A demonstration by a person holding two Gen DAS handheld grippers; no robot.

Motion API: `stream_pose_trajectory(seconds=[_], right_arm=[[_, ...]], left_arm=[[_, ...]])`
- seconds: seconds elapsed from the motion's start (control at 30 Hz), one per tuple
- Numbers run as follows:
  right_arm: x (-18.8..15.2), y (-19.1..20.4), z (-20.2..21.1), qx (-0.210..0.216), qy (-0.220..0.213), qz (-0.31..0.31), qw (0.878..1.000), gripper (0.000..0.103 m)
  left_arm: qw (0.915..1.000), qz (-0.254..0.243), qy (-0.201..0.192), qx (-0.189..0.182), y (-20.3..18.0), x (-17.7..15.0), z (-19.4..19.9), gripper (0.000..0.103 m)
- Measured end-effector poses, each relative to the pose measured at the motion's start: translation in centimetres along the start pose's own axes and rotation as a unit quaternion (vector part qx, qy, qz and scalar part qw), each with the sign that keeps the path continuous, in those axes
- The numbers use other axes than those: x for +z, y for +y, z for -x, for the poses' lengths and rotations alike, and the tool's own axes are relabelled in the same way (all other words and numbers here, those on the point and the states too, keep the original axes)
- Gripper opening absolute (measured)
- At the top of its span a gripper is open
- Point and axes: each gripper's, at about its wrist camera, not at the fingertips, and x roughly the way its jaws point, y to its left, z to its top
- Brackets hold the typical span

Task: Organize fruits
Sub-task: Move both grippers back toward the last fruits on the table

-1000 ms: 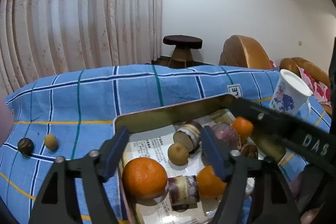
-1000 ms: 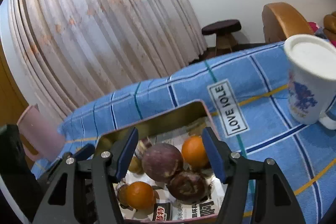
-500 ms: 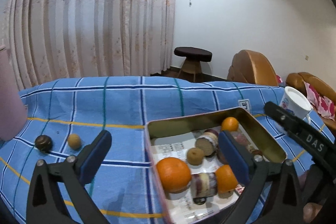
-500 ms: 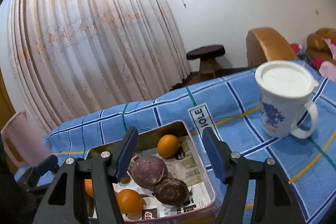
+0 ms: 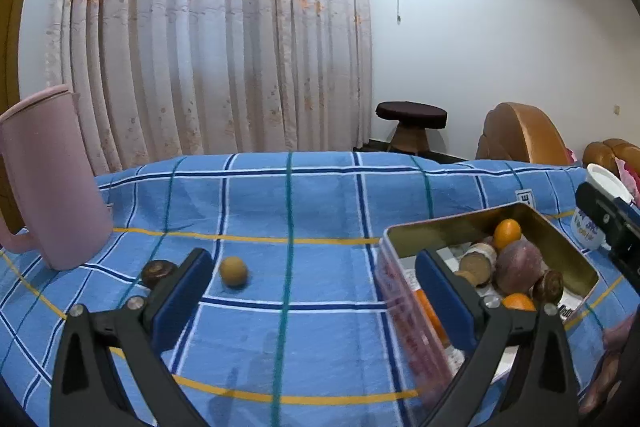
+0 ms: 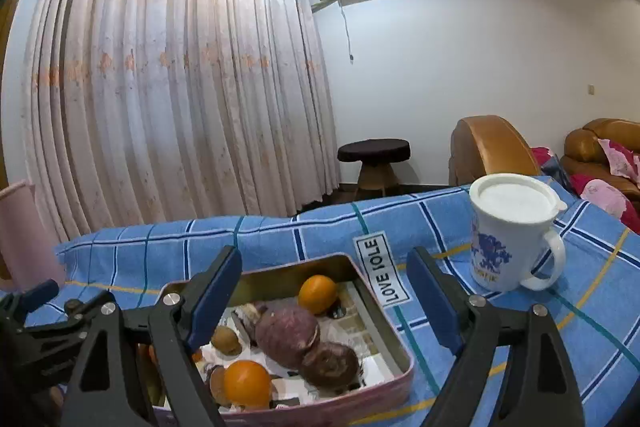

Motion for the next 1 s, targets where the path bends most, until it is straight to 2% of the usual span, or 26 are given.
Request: stream_pose_trajectory(seconds=[0.5, 1.0], right_arm=[[-1.7, 5.8, 0.9, 0.025, 0.036, -0.002, 0.999, 0.086], [-2.8, 13.7, -0.6, 0.069, 0.066, 0.017, 0.995, 0.086]], left_arm=[[0.9999, 0.000, 0.008, 0.013, 4.2, -0.8, 0.8, 0.103], [0.9977, 0.026, 0.024, 0.058, 11.8, -0.6, -0.6, 0.103]])
